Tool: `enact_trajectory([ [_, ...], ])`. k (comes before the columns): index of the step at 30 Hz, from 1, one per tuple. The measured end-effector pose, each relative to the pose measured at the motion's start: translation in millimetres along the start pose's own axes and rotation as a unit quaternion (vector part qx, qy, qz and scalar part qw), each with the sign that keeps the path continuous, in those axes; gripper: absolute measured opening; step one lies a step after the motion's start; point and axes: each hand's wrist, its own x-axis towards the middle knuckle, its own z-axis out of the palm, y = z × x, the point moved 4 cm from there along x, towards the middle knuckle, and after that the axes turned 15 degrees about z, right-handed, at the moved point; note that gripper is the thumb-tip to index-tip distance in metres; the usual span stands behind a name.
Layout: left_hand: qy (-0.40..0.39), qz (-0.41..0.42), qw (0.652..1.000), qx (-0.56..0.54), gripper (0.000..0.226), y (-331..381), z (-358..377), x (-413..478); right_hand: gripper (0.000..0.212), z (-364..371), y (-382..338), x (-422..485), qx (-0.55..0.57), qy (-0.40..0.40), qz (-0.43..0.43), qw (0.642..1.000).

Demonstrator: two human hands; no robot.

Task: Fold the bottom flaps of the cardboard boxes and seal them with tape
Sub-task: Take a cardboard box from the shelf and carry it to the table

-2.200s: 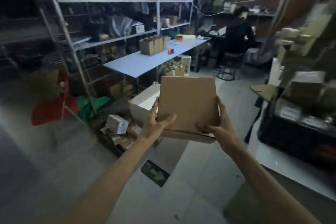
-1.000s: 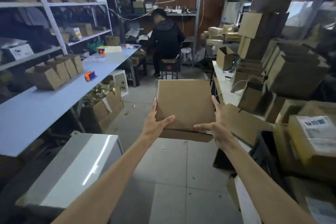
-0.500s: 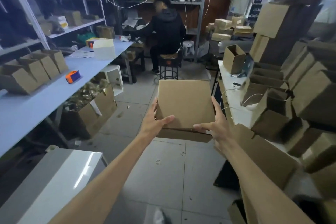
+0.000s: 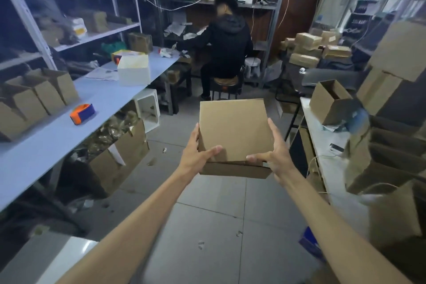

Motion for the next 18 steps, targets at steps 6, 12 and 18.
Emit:
enact_trajectory([
  [6,0.062,-0.019,0.998,0.011,0.097,-34.4,-36.2,70.3,0.119,39.1,-18.1,100.6,-0.001,-0.059,-0.004,0.998],
  [12,0.174,-0.043,0.983,0.048,0.096,-65.8,-87.7,123.3,0.12,101.6,-34.2,212.0,0.008,-0.183,-0.01,0.983],
  [18,0.322,-0.066,0.943,0.056,0.094,-76.7,-146.6,151.4,0.121,183.0,-70.6,292.6,-0.023,-0.318,-0.026,0.948],
])
